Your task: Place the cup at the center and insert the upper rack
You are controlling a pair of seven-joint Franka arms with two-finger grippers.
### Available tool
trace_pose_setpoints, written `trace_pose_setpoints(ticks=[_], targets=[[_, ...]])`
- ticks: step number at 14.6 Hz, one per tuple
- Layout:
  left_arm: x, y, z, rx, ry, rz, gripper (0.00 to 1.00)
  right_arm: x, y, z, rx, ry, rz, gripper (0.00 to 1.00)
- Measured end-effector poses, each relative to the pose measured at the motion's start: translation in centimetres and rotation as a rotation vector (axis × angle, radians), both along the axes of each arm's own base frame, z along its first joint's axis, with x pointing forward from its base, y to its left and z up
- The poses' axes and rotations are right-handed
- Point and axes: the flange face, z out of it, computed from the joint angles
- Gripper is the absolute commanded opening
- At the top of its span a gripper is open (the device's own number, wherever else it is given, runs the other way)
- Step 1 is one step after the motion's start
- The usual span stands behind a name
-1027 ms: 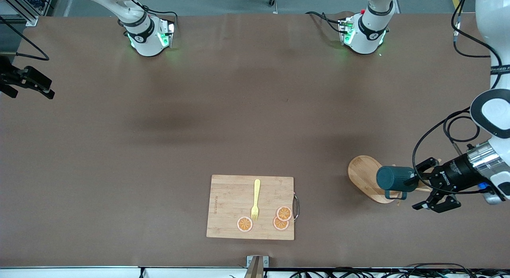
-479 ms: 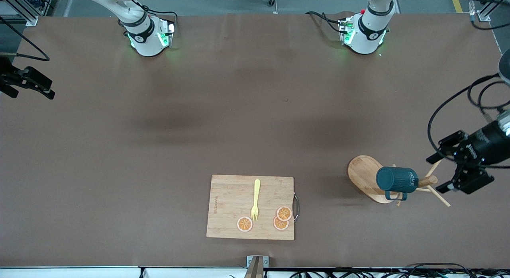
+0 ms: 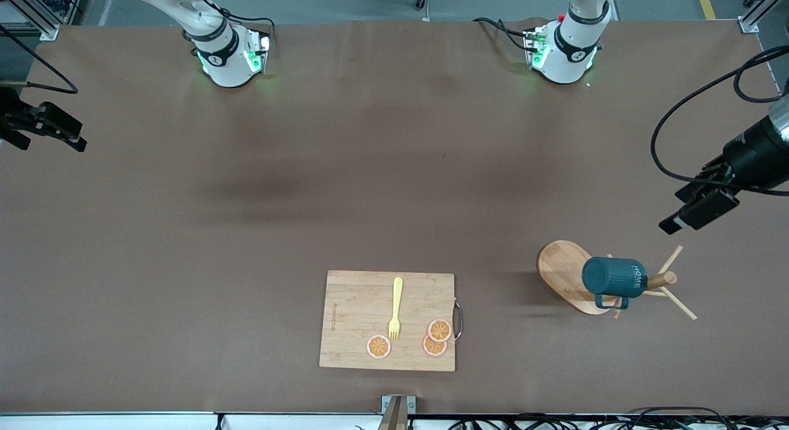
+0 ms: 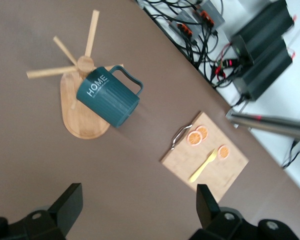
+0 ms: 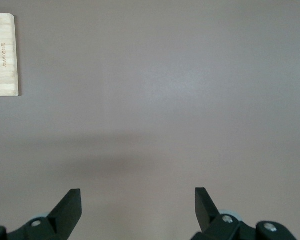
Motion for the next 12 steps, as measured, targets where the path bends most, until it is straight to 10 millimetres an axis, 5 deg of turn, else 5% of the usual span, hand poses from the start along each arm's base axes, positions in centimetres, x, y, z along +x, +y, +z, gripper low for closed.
trace_pose_setpoints(ticks=[7, 12], targets=[[-0.7, 2.4, 0.3, 0.296, -0.138, -0.667, 1.00, 0.0, -0.3, 0.0, 0.001, 0.002, -0.006, 1.00], [-2.9, 5.6, 2.1, 0.329, -0.111, -0.771, 1.00, 0.0, -0.3, 0.0, 0.001, 0.001, -0.006, 1.00]])
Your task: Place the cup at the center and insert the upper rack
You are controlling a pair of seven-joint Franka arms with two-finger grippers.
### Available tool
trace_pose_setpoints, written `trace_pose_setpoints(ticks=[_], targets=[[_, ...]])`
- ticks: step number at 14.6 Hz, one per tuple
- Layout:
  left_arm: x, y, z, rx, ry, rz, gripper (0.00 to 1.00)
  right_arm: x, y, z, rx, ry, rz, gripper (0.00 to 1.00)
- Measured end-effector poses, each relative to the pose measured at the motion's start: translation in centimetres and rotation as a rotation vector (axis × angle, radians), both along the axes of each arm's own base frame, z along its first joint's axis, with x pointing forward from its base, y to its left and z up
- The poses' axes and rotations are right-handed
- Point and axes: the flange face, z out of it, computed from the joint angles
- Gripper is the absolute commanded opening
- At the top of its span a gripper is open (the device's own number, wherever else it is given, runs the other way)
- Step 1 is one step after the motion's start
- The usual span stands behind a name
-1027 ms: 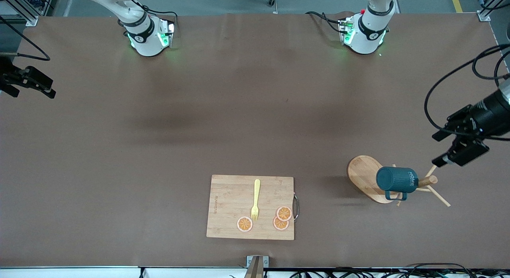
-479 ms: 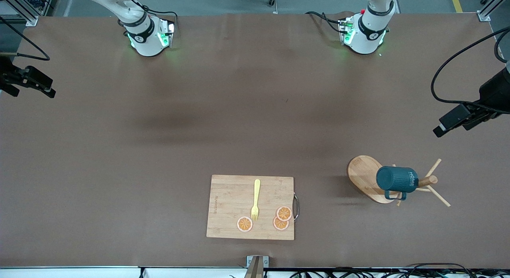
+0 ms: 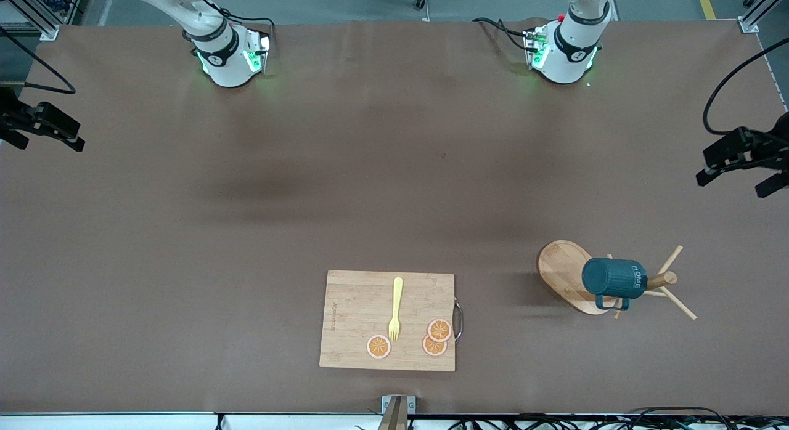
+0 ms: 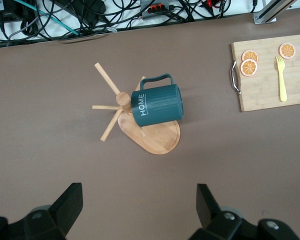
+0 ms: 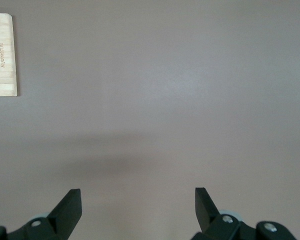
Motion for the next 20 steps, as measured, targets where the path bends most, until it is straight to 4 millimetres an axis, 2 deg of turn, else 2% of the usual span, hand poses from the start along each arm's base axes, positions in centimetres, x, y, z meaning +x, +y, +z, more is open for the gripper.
trace_pose_setpoints(ticks=[3, 8, 17, 20], targets=[[-0.8, -0.2, 0.7, -0.002, 0.015, 0.046, 1.00, 0.0, 0.0, 0.0, 0.000, -0.003, 0.000, 1.00], [-2.1, -0.6, -0.2, -0.008, 0.138, 0.115, 1.00, 0.0, 0.0, 0.0, 0.000, -0.004, 0.000, 1.00], [-2.6, -1.7, 0.5, 0.006, 0.125, 0.104, 1.00, 0.1, 0.1, 0.1, 0.000, -0.006, 0.002, 1.00], [-3.2, -1.9, 1.6, 0.010, 0.106, 0.101, 1.00, 0.1, 0.3, 0.1, -0.001, -0.007, 0.005, 1.00]])
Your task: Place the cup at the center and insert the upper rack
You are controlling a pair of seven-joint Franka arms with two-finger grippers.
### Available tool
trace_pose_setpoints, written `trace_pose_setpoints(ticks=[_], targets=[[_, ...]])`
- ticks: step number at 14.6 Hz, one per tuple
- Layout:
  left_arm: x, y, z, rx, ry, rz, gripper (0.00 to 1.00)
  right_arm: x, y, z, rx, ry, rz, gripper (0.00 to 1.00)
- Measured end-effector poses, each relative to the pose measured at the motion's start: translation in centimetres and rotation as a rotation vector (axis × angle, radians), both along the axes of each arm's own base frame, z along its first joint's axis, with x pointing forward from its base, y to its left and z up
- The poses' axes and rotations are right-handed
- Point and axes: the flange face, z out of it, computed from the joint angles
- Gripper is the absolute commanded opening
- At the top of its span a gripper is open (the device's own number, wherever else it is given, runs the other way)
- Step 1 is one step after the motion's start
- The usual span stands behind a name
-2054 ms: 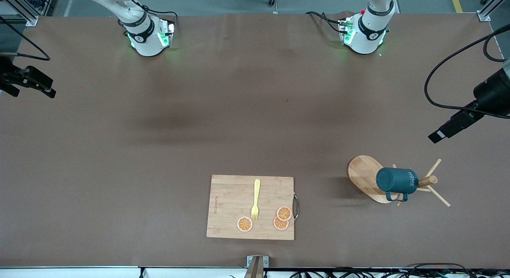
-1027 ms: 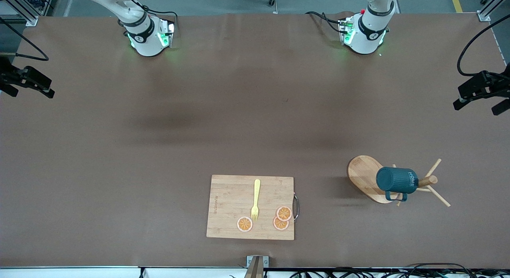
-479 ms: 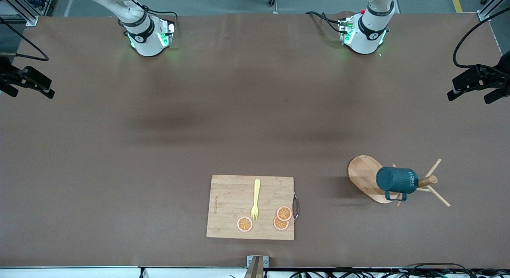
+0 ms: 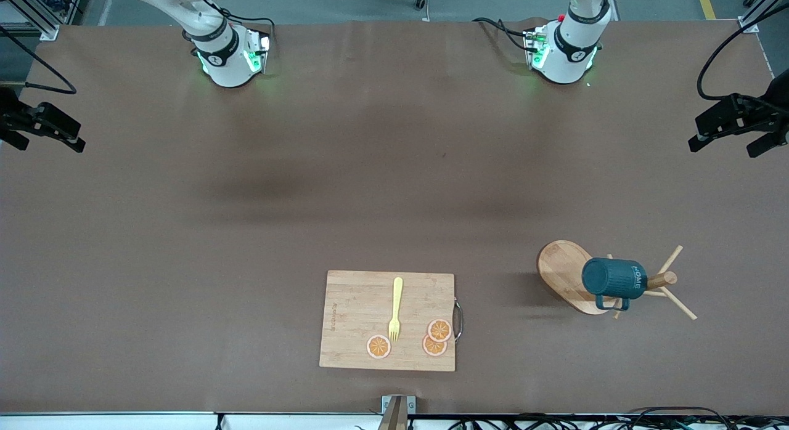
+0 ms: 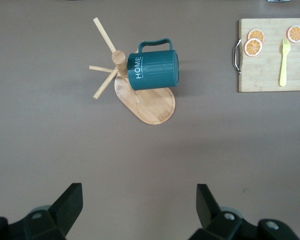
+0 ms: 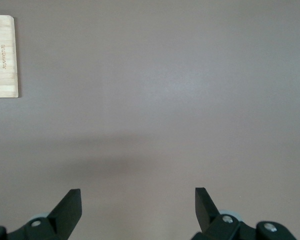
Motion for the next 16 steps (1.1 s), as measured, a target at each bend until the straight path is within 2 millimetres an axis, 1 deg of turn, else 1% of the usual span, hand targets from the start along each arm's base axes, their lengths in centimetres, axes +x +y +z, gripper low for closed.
trace_pose_setpoints(ticks=[3, 5, 10, 16], targets=[[-0.43, 0.21, 0.66, 0.001, -0.011, 0.006, 1.00, 0.06, 0.48, 0.04, -0.001, -0.004, 0.009, 1.00], [-0.42, 0.22, 0.59, -0.001, -0.008, 0.022, 1.00, 0.08, 0.61, 0.07, -0.001, -0.006, 0.011, 1.00], [-0.38, 0.41, 0.10, 0.008, 0.002, 0.041, 1.00, 0.07, 0.14, 0.08, 0.000, -0.006, 0.003, 1.00], [-0.38, 0.47, 0.07, 0.018, 0.002, 0.042, 1.00, 0.09, 0.07, 0.10, 0.000, -0.009, 0.002, 1.00]])
